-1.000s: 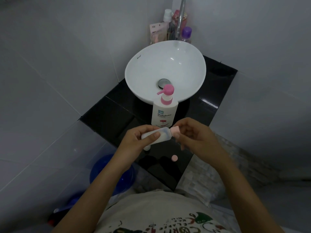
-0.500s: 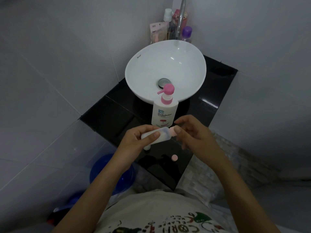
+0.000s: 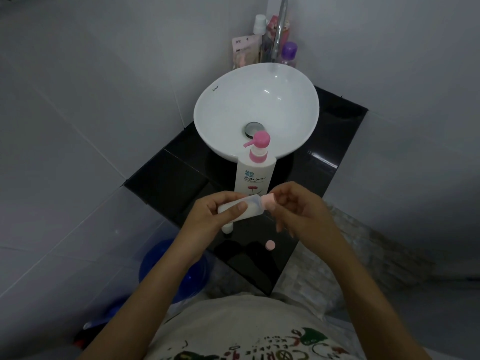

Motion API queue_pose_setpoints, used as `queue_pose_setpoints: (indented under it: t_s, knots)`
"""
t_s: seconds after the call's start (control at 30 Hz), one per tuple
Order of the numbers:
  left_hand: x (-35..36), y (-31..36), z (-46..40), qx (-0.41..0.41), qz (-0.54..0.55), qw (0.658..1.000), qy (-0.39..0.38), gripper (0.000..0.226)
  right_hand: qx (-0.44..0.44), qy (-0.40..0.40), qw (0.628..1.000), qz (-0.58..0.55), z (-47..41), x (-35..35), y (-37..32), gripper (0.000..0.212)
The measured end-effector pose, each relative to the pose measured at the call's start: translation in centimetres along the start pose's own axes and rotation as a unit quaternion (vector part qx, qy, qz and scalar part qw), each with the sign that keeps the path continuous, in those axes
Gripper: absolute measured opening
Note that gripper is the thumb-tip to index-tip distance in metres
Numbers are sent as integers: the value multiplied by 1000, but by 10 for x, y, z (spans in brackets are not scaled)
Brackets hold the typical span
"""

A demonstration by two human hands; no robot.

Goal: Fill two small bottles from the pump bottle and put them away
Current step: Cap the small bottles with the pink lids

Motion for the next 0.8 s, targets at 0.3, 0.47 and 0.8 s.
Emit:
queue_pose_setpoints:
  t_s: [0.3,0.47,0.8]
  knots:
    - [0,1,-2,4,-1,1000,-1,29,23,28,999,-7,-2,-4,2,25]
    - [-2,-1,-2,-4,0,1000,2,26,2,-16,1000,-23,0,0,-2,19]
    - [0,-4,-5,-11,1,1000,0,27,11,17,1000,5,3,-4,-5,15]
Point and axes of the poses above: each hand's wrist, its own z-axis away from the middle knuckle, its own x-axis out of the palm, y = z × x, the point moved 7 cm from there along -z, towards the middle knuckle, and after that the axes turned 10 degrees about x, right-handed, at the moved point
